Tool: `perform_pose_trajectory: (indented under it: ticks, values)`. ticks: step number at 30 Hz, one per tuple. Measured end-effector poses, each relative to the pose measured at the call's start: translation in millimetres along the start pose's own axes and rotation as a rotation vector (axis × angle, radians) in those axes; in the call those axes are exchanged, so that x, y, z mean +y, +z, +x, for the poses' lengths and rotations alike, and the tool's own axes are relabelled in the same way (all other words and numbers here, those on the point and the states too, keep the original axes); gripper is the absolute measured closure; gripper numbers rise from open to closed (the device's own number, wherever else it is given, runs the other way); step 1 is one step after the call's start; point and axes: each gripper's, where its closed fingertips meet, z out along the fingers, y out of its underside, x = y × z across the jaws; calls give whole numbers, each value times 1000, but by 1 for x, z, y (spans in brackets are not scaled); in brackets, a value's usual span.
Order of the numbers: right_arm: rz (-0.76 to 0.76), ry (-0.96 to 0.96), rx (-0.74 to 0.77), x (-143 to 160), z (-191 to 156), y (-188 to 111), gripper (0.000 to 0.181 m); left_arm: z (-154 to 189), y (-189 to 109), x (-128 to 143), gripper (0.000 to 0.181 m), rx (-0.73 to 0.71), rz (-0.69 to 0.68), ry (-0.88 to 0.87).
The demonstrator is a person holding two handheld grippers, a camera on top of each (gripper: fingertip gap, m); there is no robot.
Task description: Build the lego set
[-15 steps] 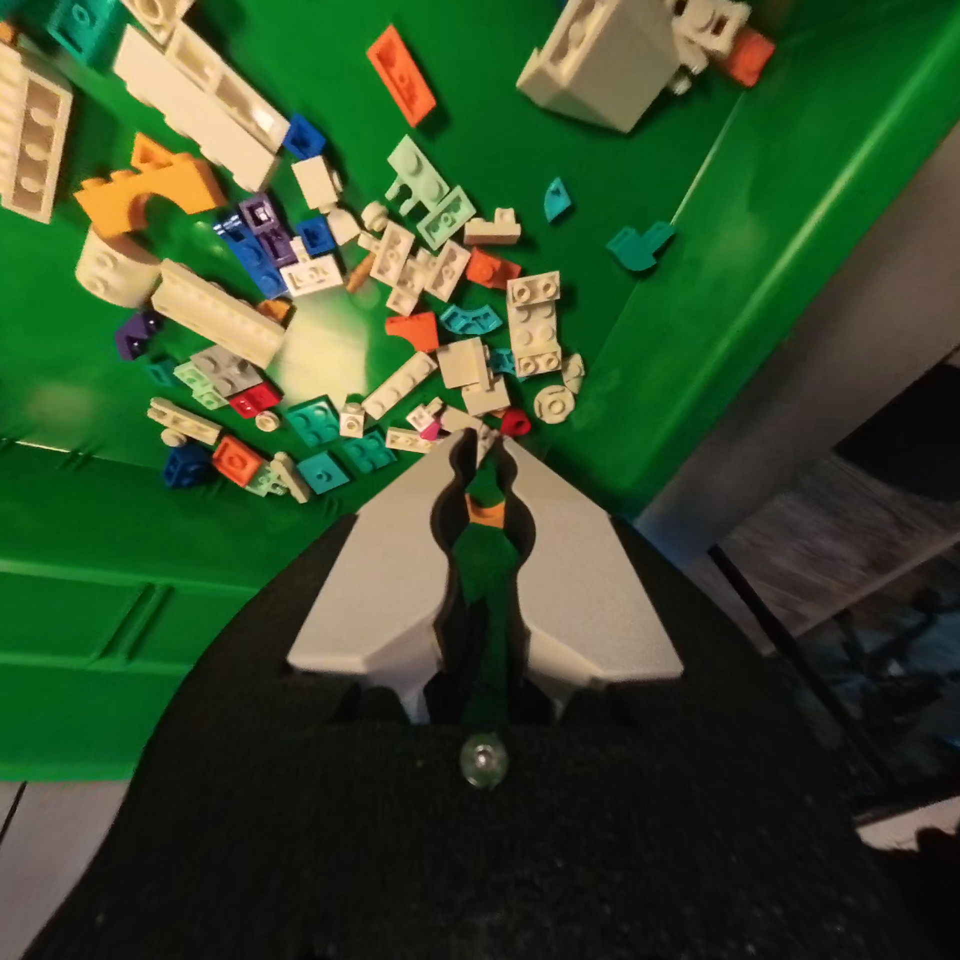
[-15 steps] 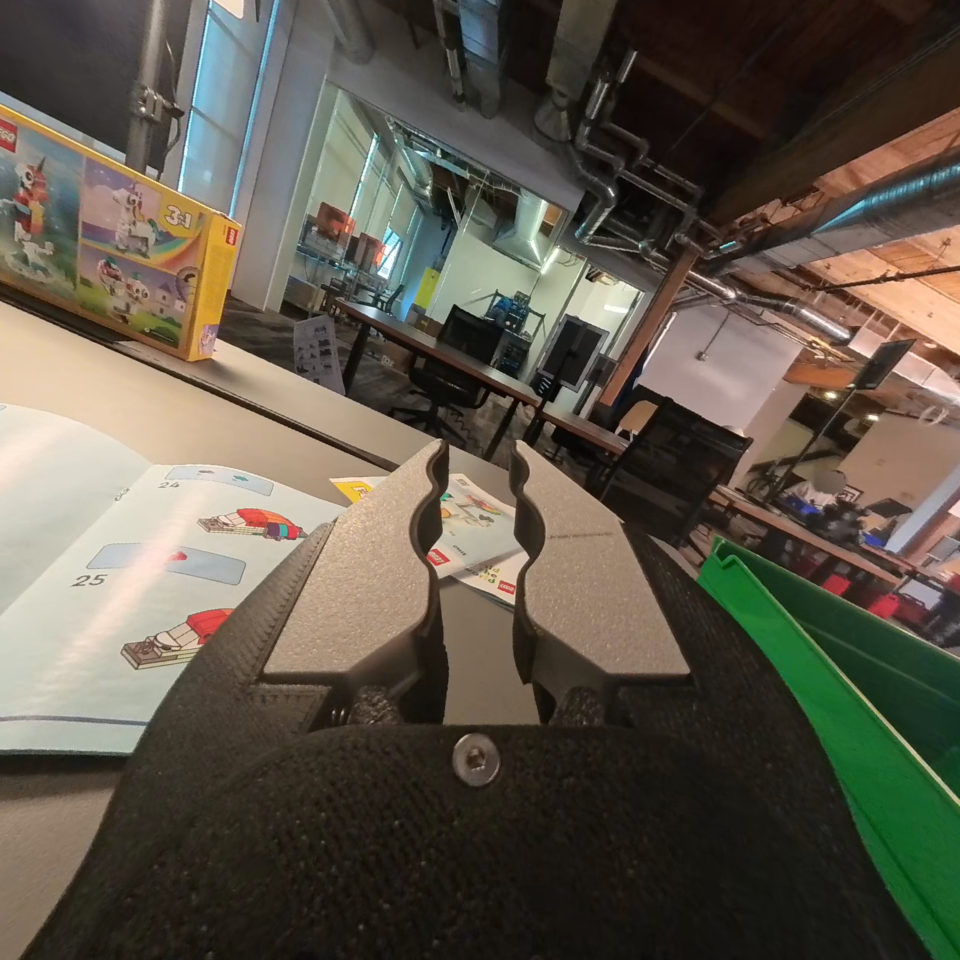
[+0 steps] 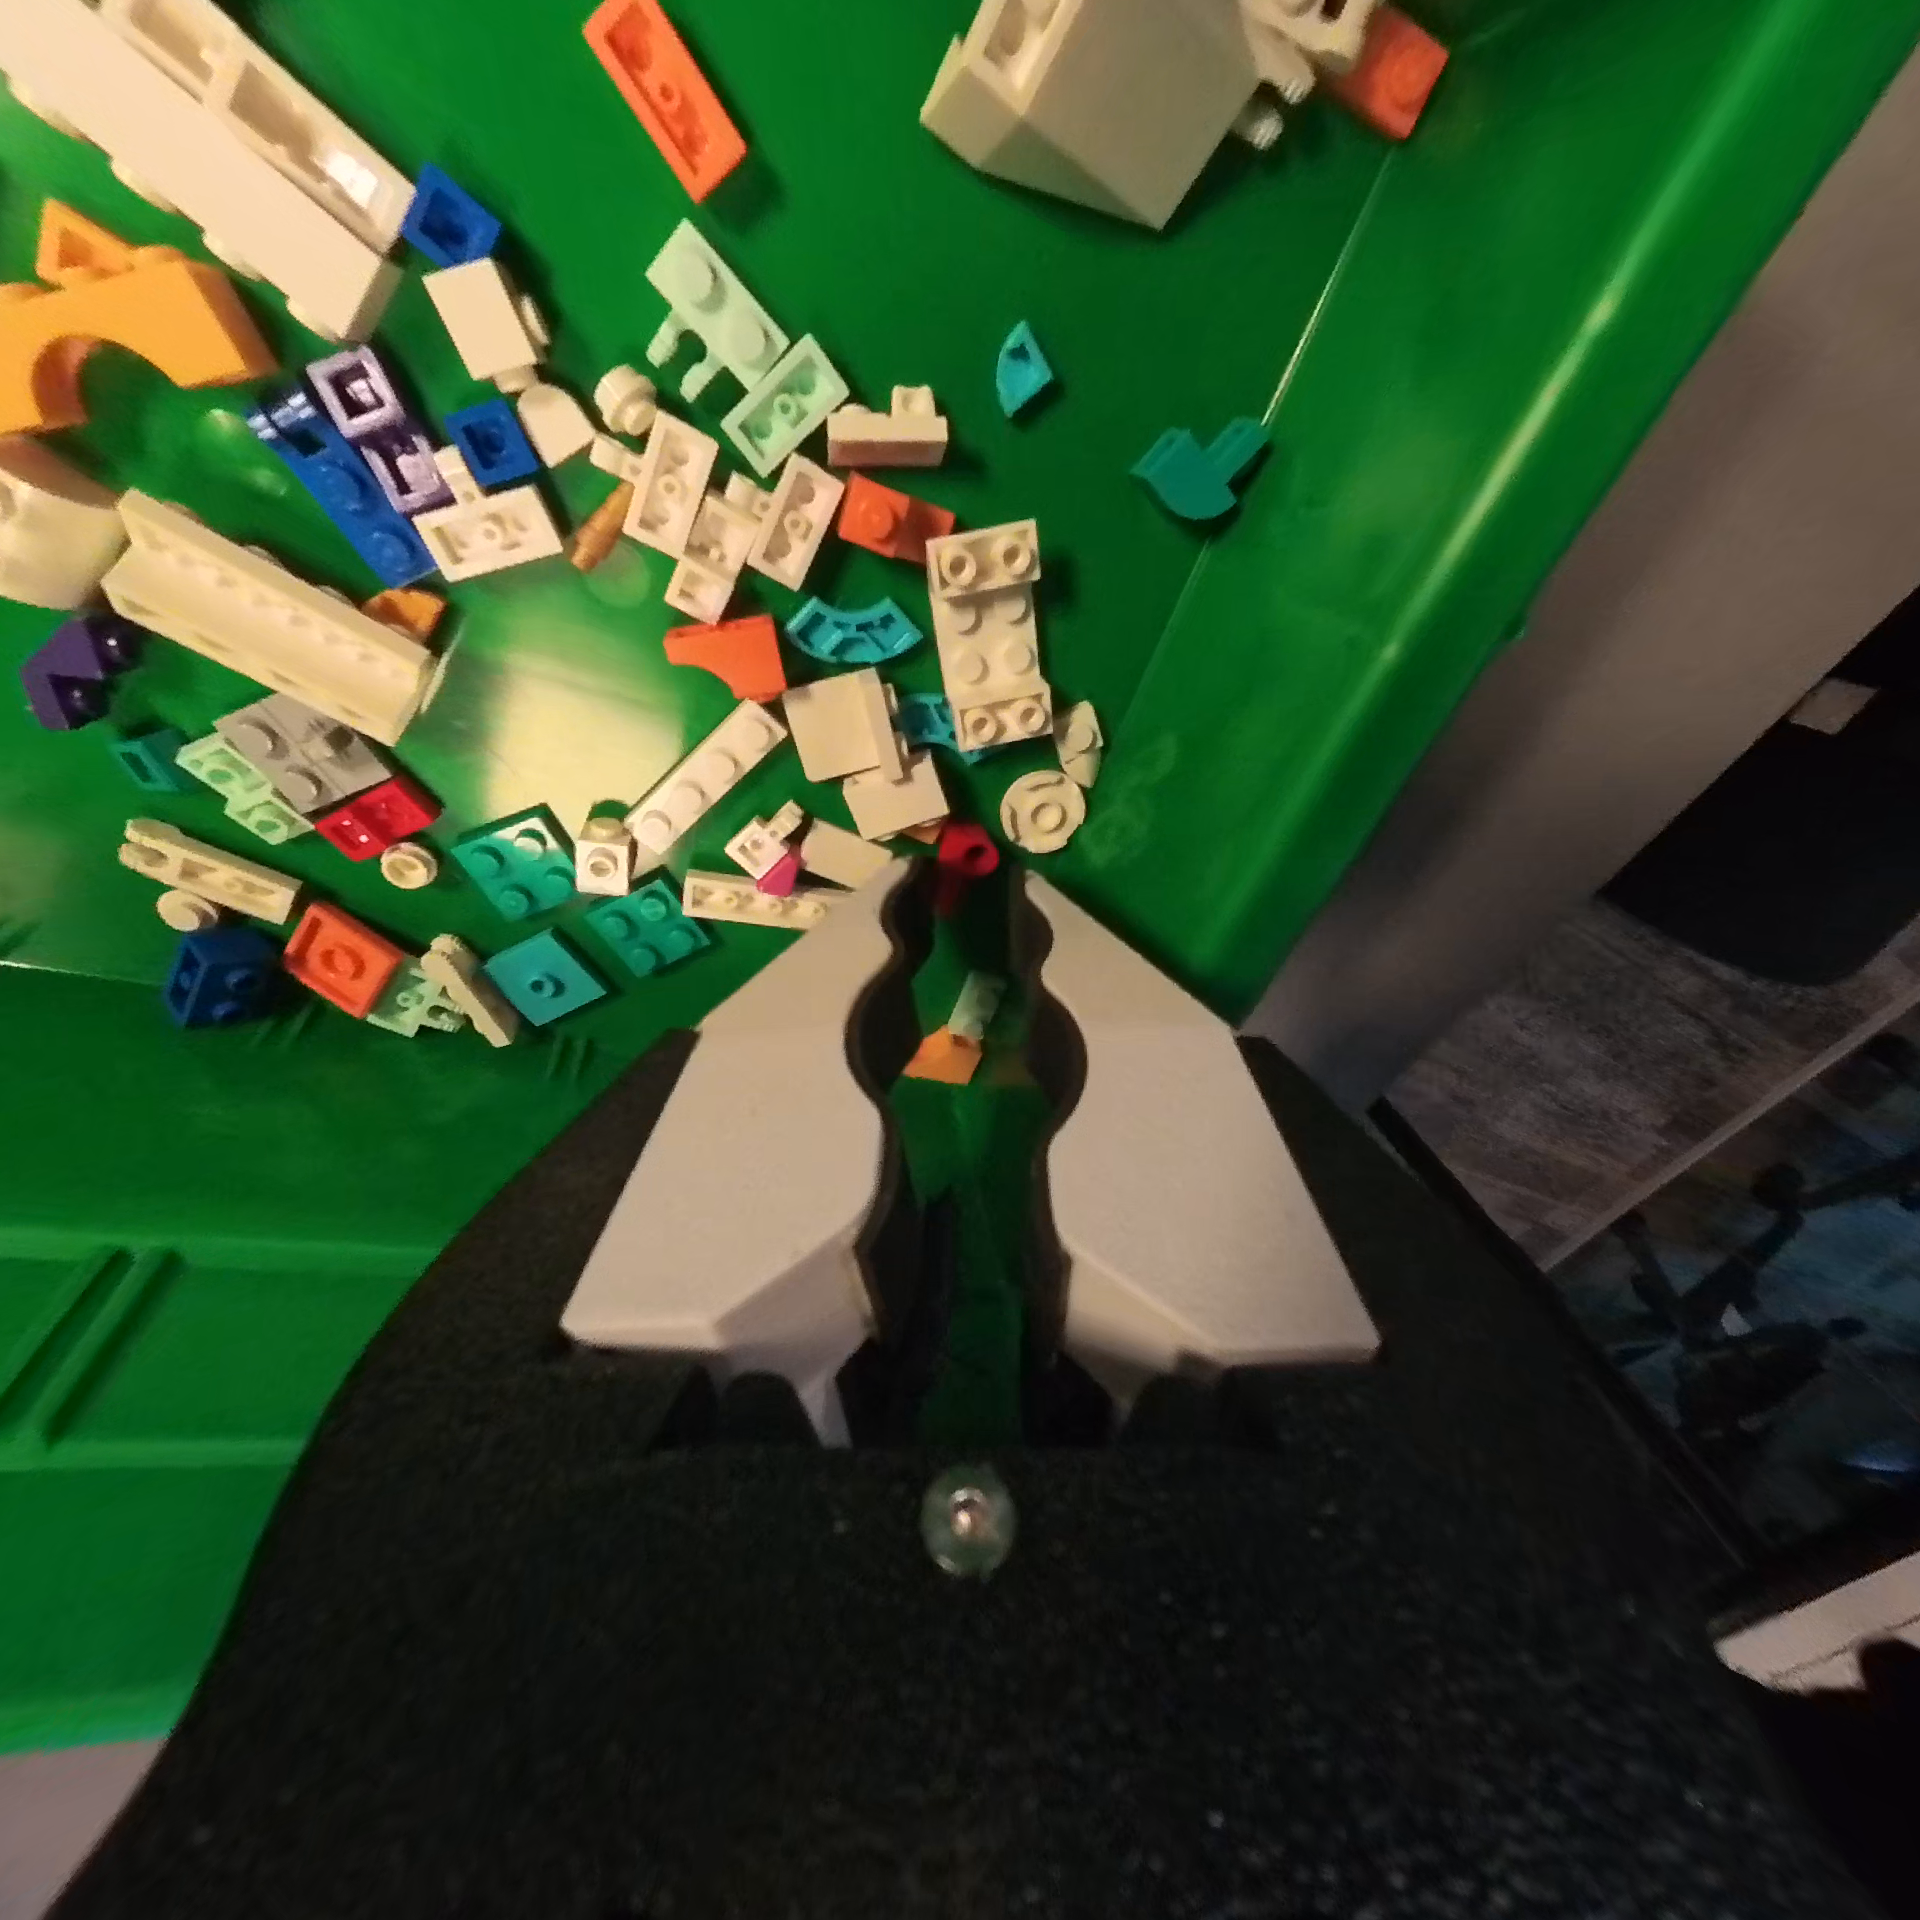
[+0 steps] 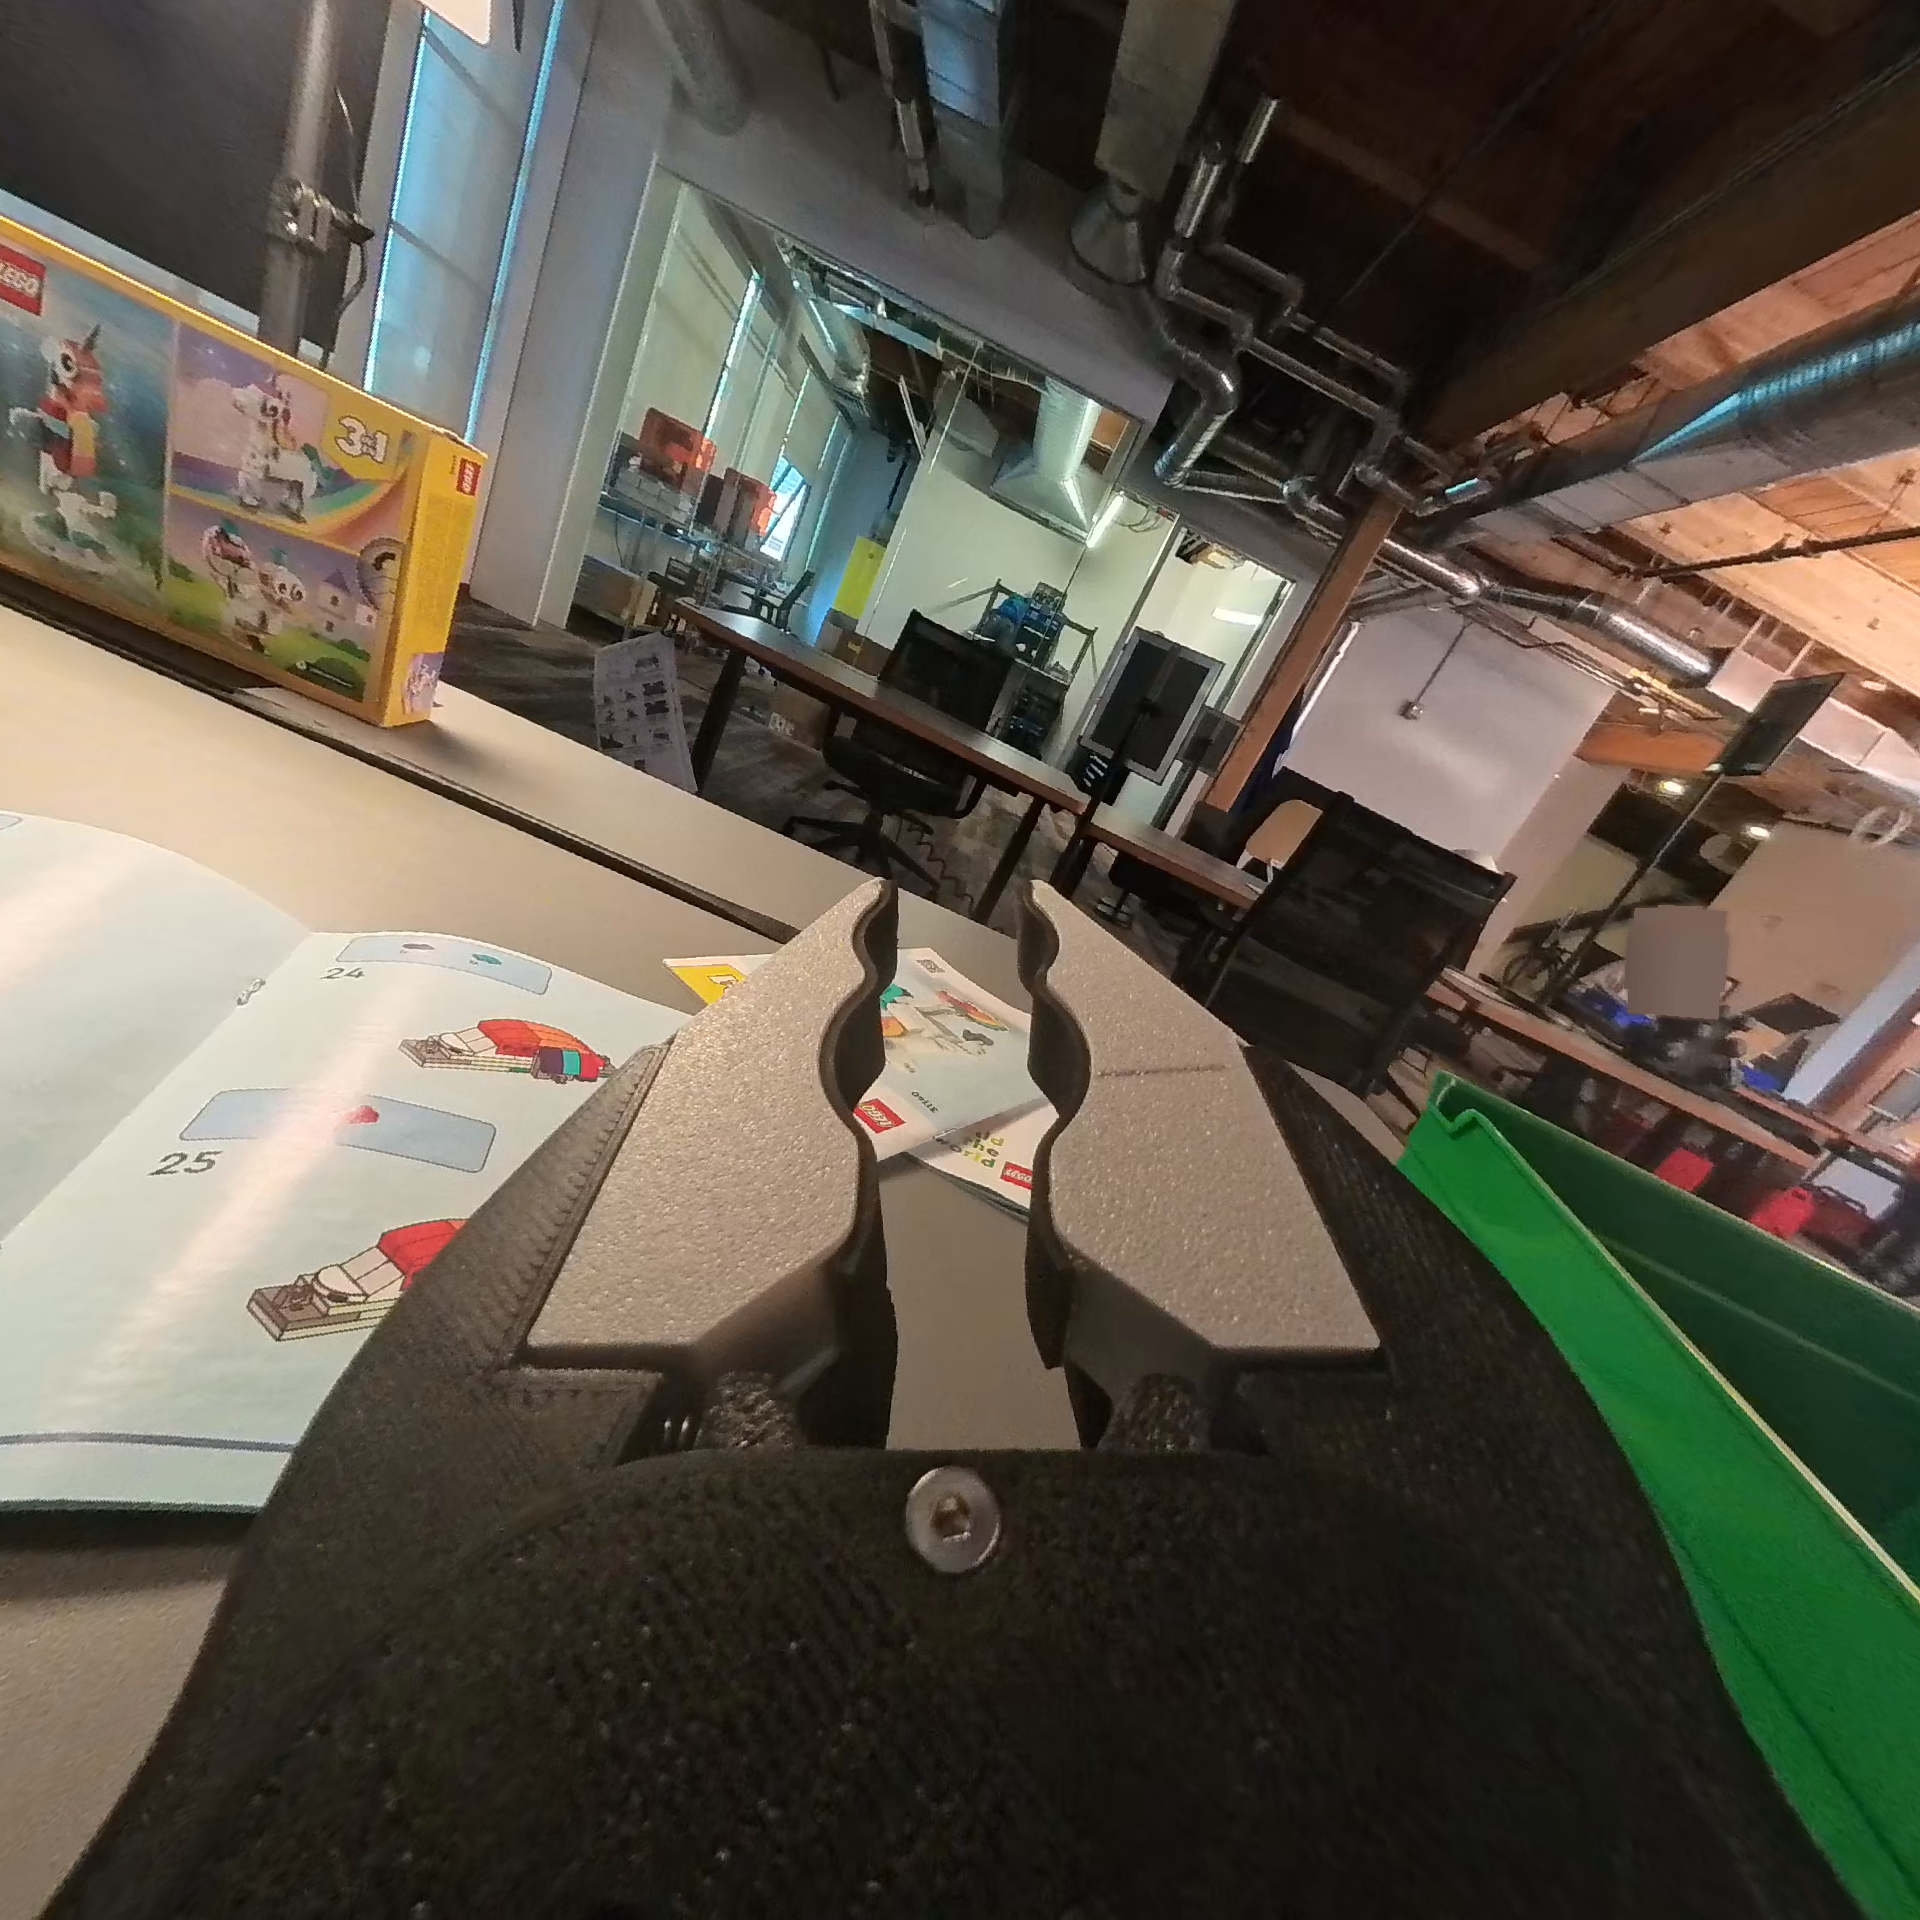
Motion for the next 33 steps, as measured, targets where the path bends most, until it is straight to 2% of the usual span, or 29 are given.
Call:
perform_pose_trajectory:
  ticks: [3, 9, 12, 14, 16, 18, 21, 24, 29, 33]
  values:
    - [5, 4, -6, -1, -1, 0, 160, -1, 3, 5, 178, -14, -46, 12]
    - [23, -3, -33, -3, -5, 0, 160, -1, 0, 2, 179, -75, -12, 27]
    - [39, -29, -57, -6, -11, 0, 160, -5, -20, -3, 179, -221, 56, -22]
    - [58, -32, -75, -9, -15, -1, 161, -6, -48, -15, 179, -367, 175, -91]
    - [81, -18, -98, -13, -18, -4, 161, -1, -86, -41, 179, -484, 412, -227]
    - [99, 14, -121, -17, -20, -5, 161, 21, -120, -81, 179, -497, 719, -348]
    - [117, 80, -149, -20, -21, -9, 161, 60, -145, -142, 179, -519, 993, -338]
    - [136, 149, -178, -25, -20, -14, 161, 93, -140, -202, 179, -419, 1072, -222]
    - [182, 205, -261, -36, -28, -27, 161, 129, -132, -293, 179, -162, 1208, -144]
    - [242, 164, -366, -47, -40, -49, 161, 145, -125, -346, 179, 34, 1364, -182]
